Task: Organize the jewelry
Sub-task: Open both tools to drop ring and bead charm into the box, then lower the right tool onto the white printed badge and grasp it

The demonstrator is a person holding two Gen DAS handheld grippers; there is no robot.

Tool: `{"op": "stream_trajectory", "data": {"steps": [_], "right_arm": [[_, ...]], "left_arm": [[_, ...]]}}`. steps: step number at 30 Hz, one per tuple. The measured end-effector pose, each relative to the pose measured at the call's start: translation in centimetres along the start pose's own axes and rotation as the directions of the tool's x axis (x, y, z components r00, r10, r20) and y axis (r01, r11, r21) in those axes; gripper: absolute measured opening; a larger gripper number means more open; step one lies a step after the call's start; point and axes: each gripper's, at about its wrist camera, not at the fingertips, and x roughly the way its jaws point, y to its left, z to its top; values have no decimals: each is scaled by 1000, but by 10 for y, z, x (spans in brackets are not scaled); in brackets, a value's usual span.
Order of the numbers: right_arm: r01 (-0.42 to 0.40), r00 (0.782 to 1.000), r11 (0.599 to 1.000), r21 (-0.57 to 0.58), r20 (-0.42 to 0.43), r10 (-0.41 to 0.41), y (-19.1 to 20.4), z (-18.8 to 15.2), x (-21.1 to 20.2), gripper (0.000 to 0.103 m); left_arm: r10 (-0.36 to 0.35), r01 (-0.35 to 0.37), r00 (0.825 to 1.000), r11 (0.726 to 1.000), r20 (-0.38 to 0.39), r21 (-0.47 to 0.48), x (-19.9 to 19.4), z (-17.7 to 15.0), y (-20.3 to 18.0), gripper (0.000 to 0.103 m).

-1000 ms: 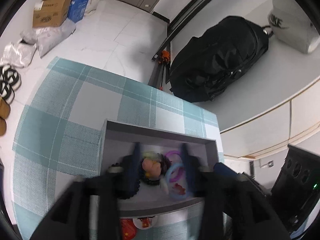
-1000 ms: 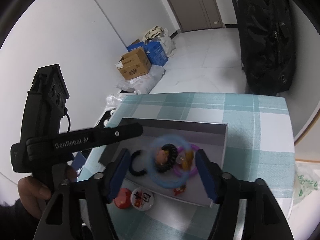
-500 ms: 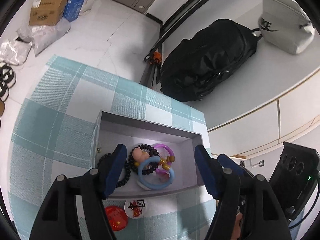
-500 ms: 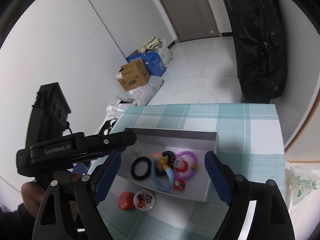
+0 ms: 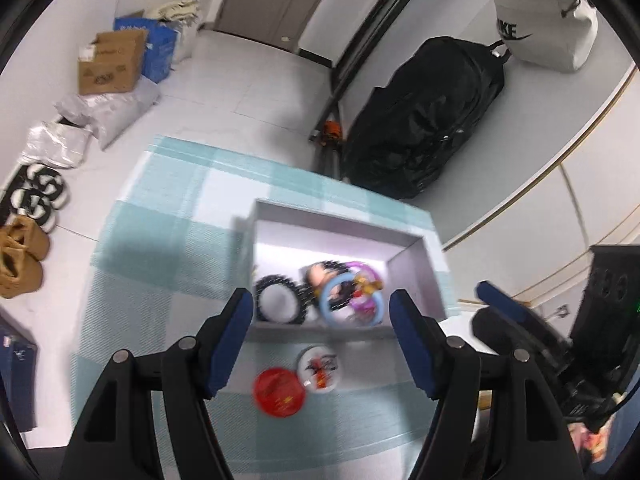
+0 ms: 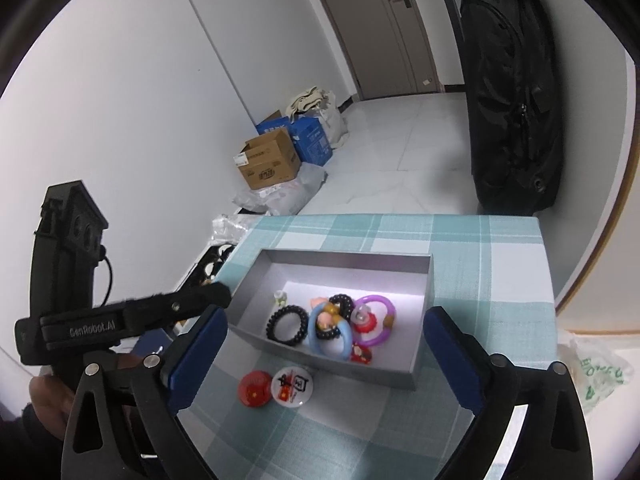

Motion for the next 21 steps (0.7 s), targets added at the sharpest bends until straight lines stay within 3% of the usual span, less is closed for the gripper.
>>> {"op": "stream_trajectory", "data": {"steps": [10,16,21], "right_arm": [[1,999,1000,-20,-53,-2,13,-18,0,103],[17,995,998,-62,-94,-23,24,-37,0,103],[24,987,997,-80,-157,-36,32,-48,15,103]], "left_arm": [[141,-152,983,984,115,89,-21,-18,-9,66],[132,-141,984,988,116,69,-30,-26,1,70],[93,-95,993,995,77,24,-31,-30,14,81]]}}
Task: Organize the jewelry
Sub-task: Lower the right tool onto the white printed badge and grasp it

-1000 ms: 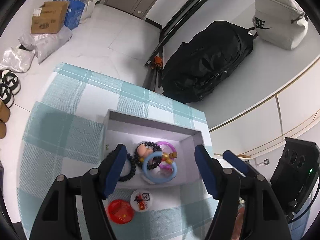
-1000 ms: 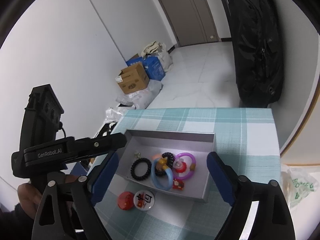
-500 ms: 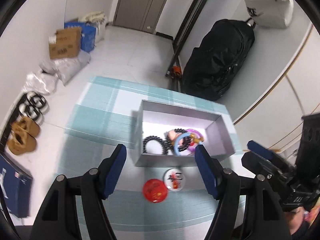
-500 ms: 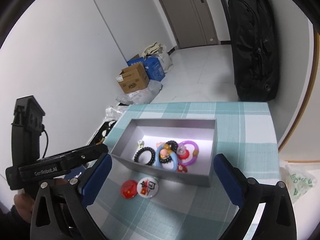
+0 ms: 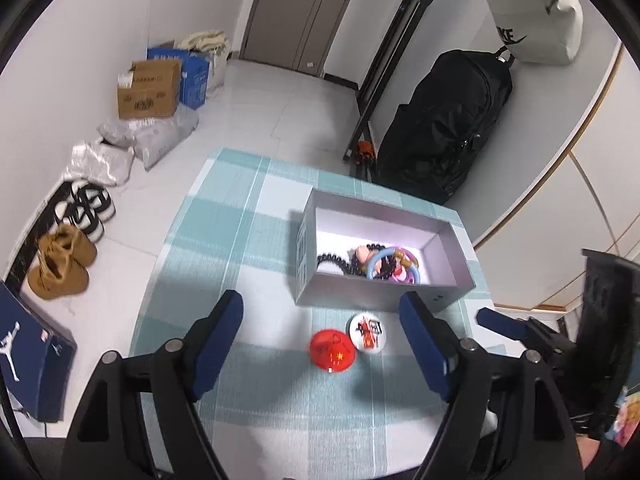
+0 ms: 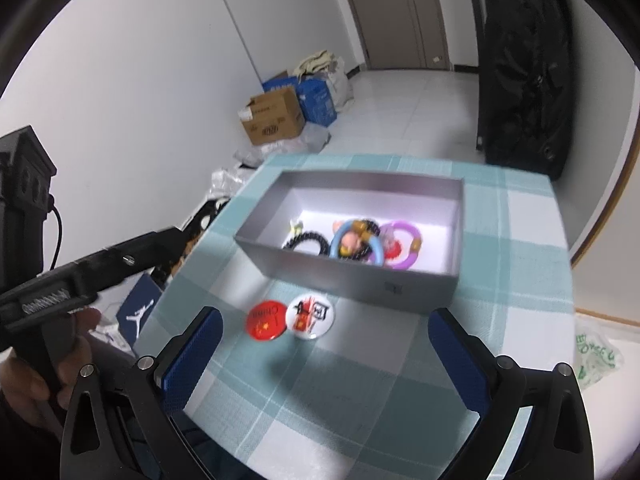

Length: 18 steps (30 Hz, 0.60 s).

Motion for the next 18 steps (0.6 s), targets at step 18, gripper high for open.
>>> {"op": "stream_trajectory", "data": {"steps": [18], "right_arm": [[87,989,994,-63,-118,-94,21,-9,53,100]], "left_arm": [[-50,47,998,996,-47,-71,-14,-10,27,98]]}}
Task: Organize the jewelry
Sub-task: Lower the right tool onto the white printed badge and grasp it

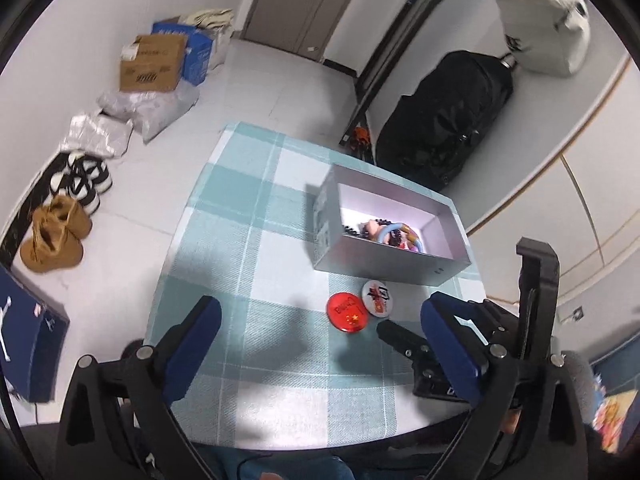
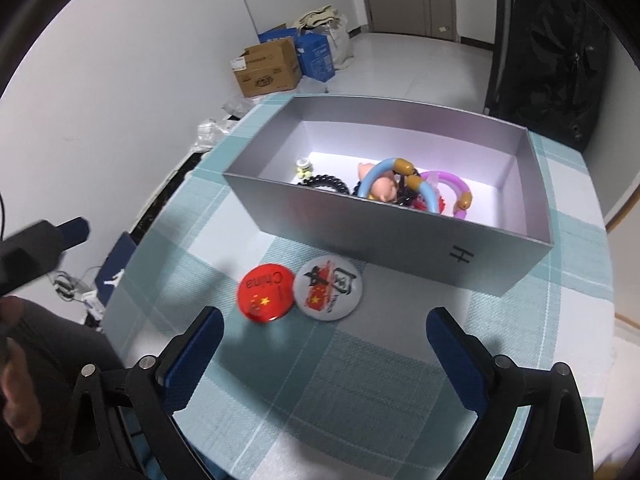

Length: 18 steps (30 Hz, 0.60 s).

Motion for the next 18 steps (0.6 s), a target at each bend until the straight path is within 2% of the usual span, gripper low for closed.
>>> {"op": "stream_trajectory", "data": {"steps": [5,8,13,18], "right_arm": [[29,1000,1000,-11,2,-29,0,1,6,81],[35,999,999,-12,-11,-35,0,1,11,73],[58,998,997,-54,-17,-59,7,1,17,66],[64,998,994,-90,-4,-64,15,1,21,60]], "left_arm": [[-7,7,1000,998,-4,-55,2,2,12,98],[-22,22,1000,997,-4,-73,2,3,15,99],[-43,42,999,996,-11,-81,3,5,16,101],[-32,31,999,996,-10,-82,2,6,20,101]]}}
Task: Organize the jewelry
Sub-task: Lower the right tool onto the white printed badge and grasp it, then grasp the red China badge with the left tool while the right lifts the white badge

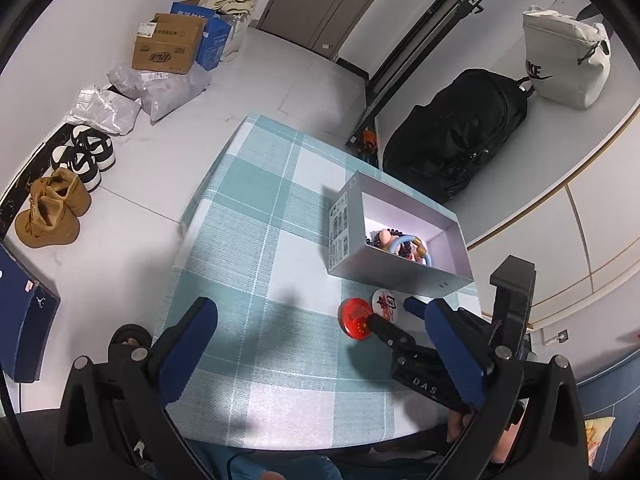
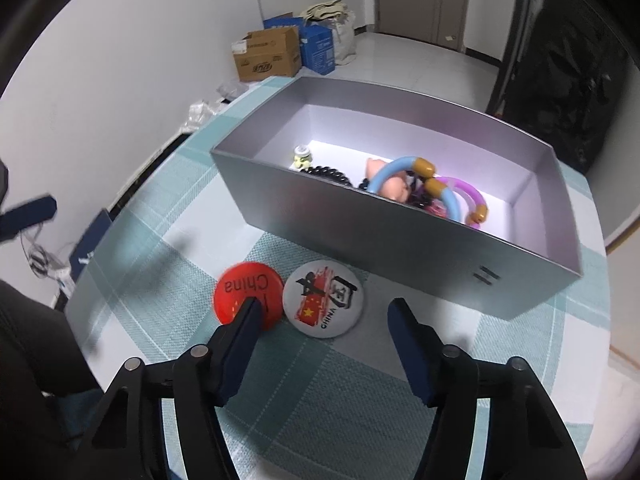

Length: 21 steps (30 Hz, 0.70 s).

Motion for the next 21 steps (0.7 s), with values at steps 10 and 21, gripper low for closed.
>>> {"op": "stream_trajectory", "data": {"steps": [10,21], "right_arm": [[-45,999,999,29,3,45,-5,0,-2,41],[-94,996,993,75,7,93,-16,-3,-11,41]], "left_arm": [[39,-41,998,999,-43,-33,9,-1,8,101],[87,-88,991,996,-103,-3,27,-7,4,101]]}}
